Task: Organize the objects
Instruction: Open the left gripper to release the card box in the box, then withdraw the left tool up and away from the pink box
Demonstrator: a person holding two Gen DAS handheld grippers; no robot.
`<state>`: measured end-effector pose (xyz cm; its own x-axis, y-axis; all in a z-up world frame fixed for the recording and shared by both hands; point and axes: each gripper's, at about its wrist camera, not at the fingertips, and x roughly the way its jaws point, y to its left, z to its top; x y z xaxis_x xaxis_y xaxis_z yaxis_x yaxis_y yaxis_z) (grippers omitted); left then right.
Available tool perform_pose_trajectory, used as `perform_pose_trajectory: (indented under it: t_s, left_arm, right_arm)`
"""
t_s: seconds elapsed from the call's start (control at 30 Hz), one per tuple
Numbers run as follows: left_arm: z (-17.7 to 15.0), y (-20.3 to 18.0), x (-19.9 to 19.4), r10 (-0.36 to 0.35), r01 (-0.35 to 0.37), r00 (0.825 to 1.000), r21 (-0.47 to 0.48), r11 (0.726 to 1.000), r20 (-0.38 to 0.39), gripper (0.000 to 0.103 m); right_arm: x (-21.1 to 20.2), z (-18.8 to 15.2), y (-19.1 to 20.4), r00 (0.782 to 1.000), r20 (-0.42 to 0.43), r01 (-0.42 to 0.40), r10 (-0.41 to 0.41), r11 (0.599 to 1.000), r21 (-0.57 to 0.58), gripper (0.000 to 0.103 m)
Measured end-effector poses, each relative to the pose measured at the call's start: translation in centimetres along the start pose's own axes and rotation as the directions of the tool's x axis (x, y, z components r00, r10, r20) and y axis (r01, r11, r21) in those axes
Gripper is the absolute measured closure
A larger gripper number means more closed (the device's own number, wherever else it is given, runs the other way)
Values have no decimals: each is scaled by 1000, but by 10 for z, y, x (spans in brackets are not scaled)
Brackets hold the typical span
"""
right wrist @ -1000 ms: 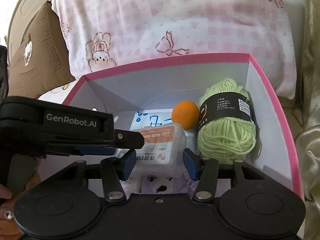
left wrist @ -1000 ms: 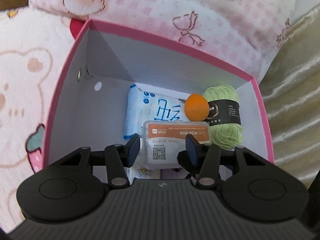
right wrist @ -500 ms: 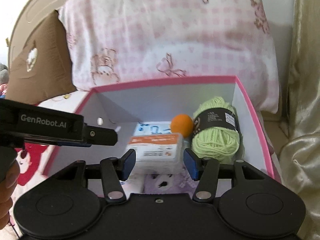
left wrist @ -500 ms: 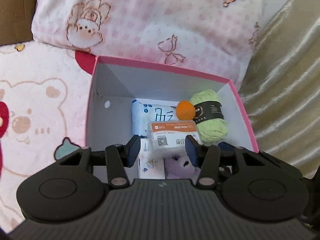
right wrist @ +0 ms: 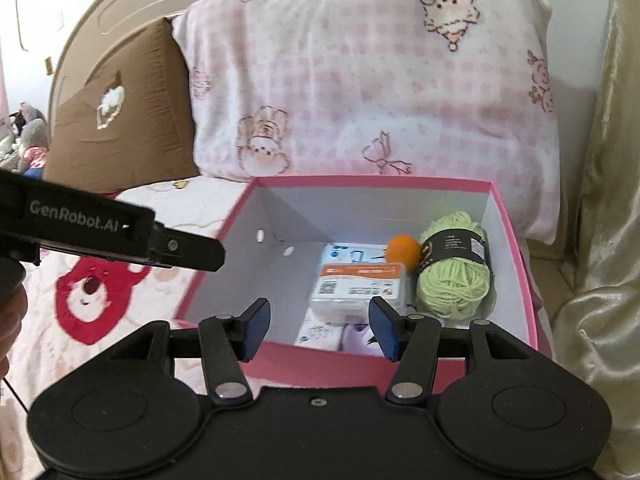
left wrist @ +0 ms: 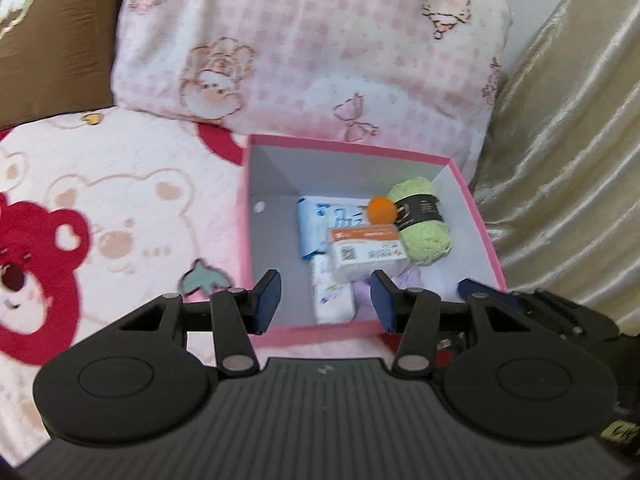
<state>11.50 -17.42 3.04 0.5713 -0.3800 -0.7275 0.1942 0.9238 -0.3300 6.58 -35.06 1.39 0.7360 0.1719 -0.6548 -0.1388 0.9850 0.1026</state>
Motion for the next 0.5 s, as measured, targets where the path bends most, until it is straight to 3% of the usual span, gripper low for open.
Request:
perform_pose_trajectory:
  t_s: [0.4,0.5]
  left_arm:
    - [-21,31,-55,57,-59,998,-38,998,-31,54]
    - [-27,31,-64,51,-51,999,-7,999,-9,53]
  right_arm:
    - [-37,7,47,998,22,-50,53,994,-92,39]
    - [-42,6,53,998,18,-63,64,995,-78,38]
